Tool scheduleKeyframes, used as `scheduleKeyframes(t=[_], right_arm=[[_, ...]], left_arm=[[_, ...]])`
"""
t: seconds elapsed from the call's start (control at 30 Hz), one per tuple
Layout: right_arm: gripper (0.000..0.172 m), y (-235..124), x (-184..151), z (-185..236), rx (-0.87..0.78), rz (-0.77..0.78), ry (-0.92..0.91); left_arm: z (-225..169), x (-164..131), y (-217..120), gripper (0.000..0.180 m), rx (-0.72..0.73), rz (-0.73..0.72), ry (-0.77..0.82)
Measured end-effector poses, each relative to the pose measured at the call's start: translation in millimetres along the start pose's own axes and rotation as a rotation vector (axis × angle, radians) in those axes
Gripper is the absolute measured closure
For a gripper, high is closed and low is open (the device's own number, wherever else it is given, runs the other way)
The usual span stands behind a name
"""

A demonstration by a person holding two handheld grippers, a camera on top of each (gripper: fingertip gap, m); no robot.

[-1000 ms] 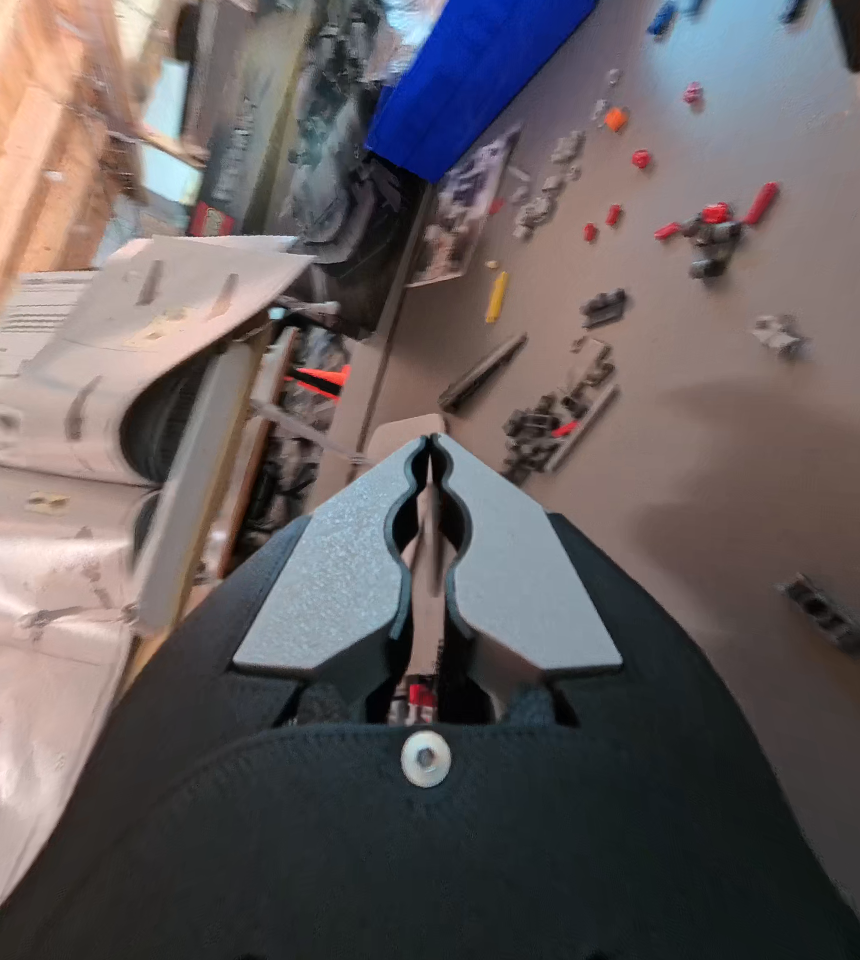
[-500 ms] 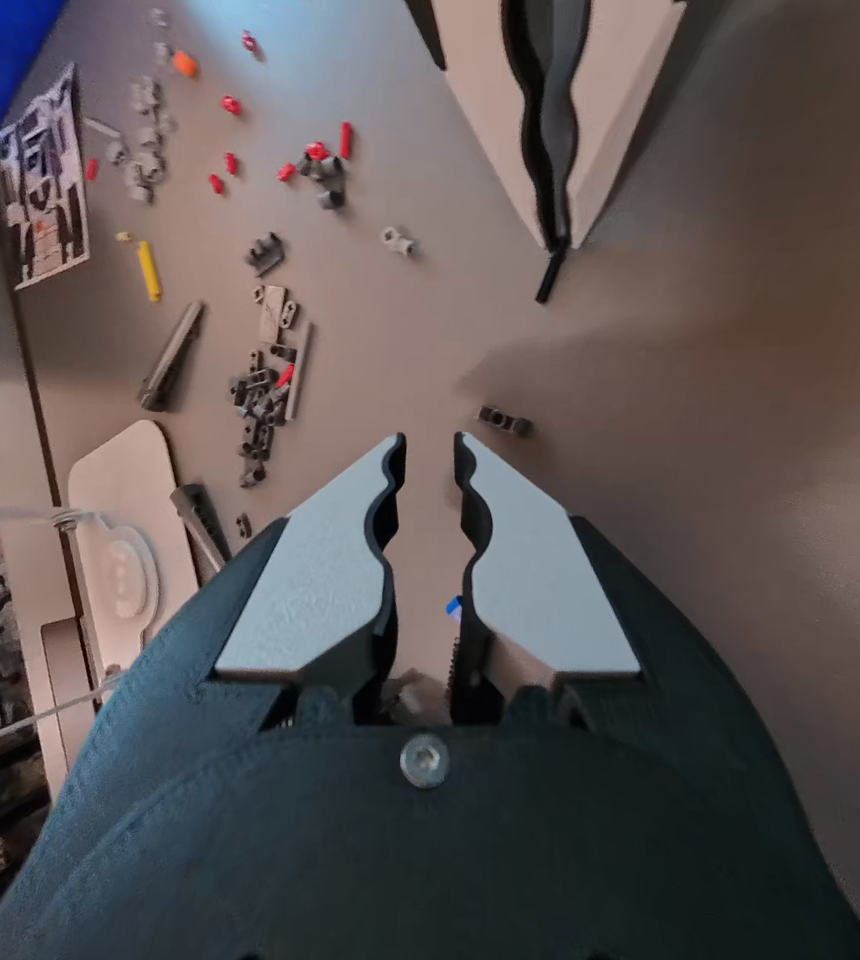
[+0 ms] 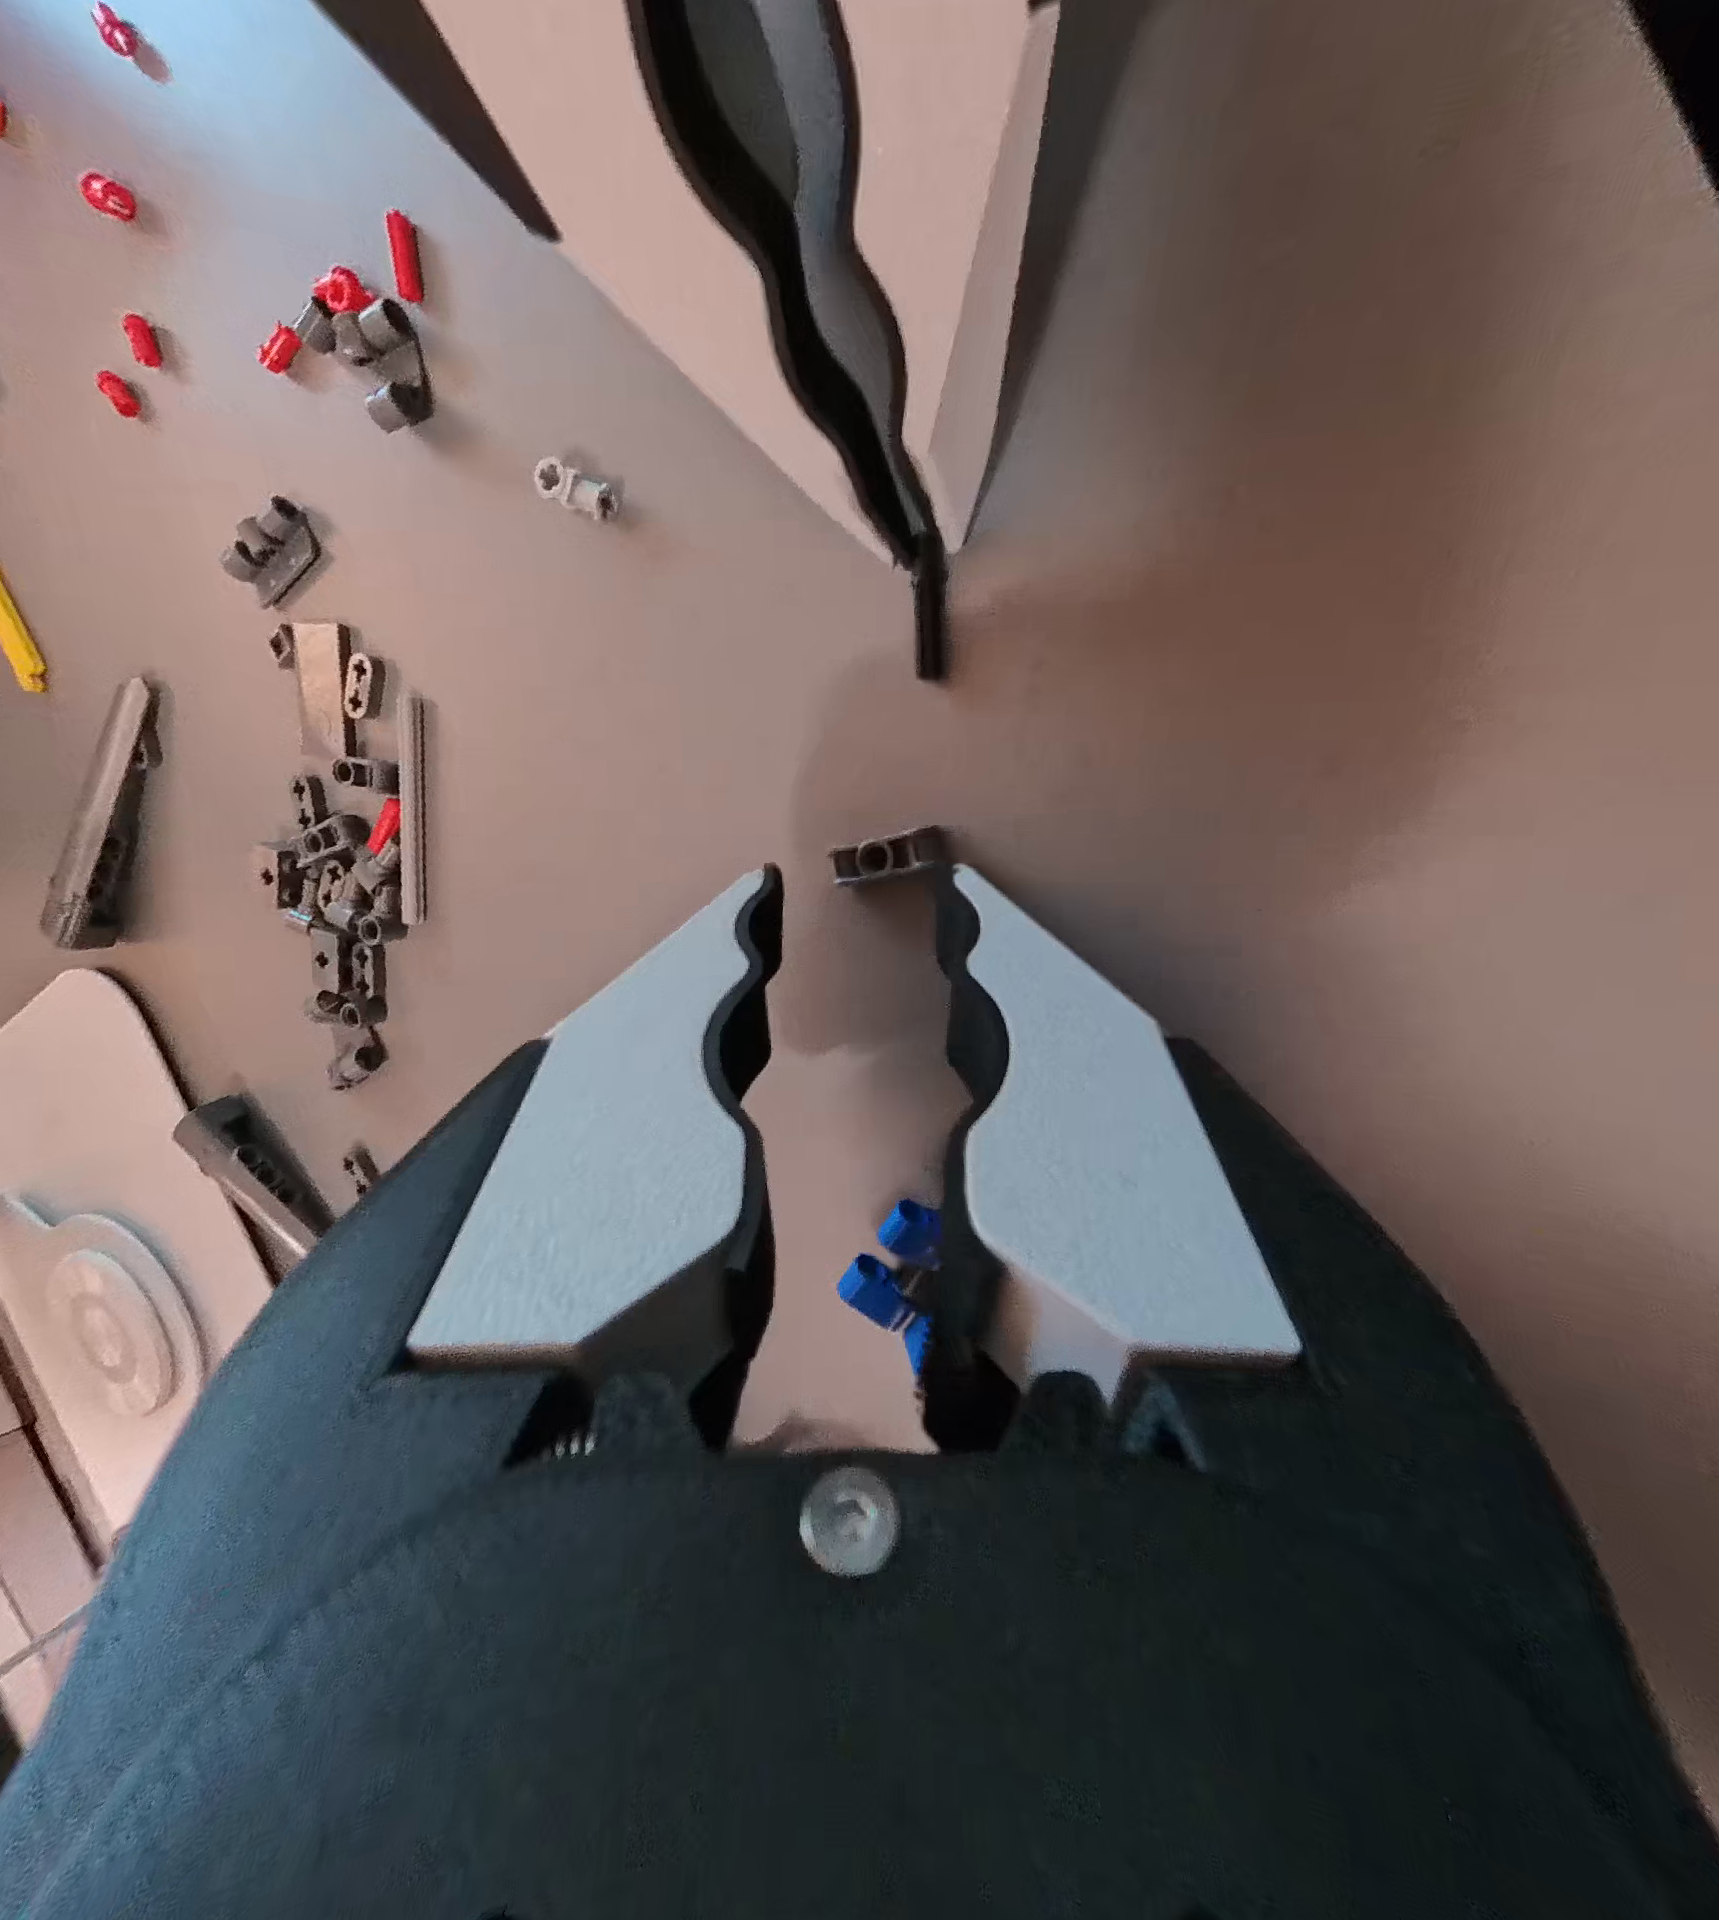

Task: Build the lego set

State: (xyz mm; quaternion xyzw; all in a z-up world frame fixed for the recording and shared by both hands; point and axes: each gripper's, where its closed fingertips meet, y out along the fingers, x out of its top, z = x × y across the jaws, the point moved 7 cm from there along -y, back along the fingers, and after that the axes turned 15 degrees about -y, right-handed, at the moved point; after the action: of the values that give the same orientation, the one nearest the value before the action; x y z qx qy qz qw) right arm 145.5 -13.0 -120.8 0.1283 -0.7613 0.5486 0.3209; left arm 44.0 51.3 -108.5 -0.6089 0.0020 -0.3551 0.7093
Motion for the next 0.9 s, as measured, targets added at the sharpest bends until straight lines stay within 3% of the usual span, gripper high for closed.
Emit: scheduleKeyframes(t=[0.9], right_arm=[[0.17,14.7,8.7,-14.3,0.034,-0.087,-0.084]], left_arm=[[-2.5,2.3,3.4,0.162,-0.049,0.008,-0.062]])
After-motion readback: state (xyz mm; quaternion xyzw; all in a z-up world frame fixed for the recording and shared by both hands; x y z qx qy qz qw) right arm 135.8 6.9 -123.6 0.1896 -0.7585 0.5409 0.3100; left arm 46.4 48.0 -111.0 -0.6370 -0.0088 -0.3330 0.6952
